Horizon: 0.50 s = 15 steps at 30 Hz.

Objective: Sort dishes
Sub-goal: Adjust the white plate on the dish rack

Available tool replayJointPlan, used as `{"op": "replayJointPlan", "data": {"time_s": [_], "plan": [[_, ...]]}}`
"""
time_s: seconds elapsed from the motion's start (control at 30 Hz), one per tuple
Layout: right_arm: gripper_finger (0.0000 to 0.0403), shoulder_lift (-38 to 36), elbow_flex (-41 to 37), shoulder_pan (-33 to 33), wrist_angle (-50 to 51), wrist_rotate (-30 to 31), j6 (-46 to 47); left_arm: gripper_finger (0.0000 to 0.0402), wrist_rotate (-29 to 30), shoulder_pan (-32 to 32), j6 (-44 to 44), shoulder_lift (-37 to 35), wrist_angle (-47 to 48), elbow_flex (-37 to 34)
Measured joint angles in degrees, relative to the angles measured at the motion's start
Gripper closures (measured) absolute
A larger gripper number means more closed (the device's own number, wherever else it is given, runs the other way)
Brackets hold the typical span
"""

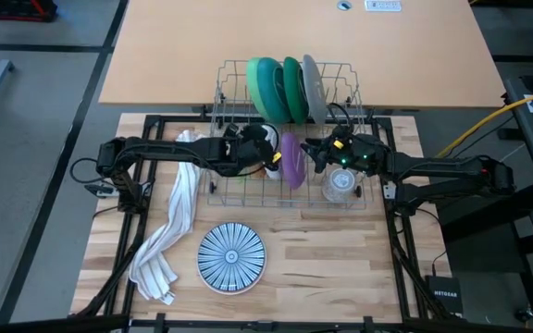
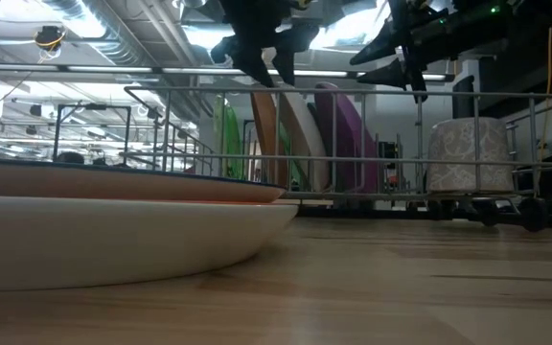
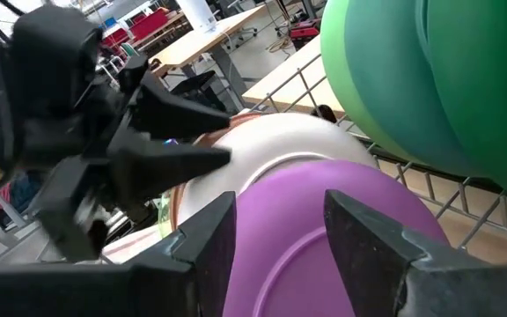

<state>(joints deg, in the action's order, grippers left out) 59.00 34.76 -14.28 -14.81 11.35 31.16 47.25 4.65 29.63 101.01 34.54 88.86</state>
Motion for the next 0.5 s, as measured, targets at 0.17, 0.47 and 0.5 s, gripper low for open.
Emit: {"op": "replayJointPlan", "data": {"time_s": [0.17,0.47,0.5], "plan": [[0.0224,0.0,0.0,0.0,0.0,0.0,-0.01,0.0205,-0.12,-2.84,-0.04,0.09,0.16,-0.02],[0.0224,0.0,0.0,0.0,0.0,0.0,0.0,0.0205,0.51,-6.57,-0.02,0.09,0.11,-0.02],[0.0224,0.0,0.0,0.0,0.0,0.0,-0.02,0.0205,0.56,-6.84,-0.03,0.07,0.11,-0.02]]}}
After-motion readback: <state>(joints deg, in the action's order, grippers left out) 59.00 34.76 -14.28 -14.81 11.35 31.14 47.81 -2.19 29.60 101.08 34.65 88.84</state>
